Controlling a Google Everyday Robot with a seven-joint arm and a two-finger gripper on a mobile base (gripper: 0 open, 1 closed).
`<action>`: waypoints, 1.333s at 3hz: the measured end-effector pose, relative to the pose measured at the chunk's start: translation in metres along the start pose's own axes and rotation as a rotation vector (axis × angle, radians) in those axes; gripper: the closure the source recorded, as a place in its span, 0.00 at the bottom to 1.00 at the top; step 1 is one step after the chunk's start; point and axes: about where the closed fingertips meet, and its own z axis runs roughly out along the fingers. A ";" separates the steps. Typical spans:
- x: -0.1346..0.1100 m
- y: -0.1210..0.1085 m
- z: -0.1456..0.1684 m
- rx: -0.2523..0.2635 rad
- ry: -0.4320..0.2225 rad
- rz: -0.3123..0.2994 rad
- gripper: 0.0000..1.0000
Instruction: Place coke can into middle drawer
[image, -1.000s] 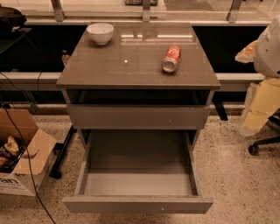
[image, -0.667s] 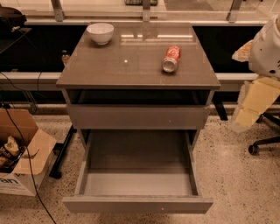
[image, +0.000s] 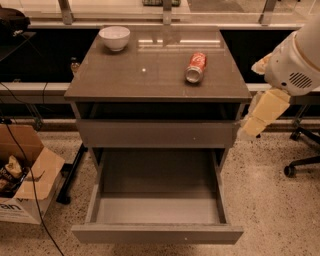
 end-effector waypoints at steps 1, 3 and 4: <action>-0.001 -0.034 0.032 -0.004 -0.082 0.048 0.00; 0.003 -0.071 0.064 -0.031 -0.113 0.067 0.00; -0.004 -0.075 0.077 0.003 -0.144 0.121 0.00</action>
Offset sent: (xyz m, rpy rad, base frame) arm 0.1281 -0.0222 -0.0601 0.1729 0.0201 -0.0184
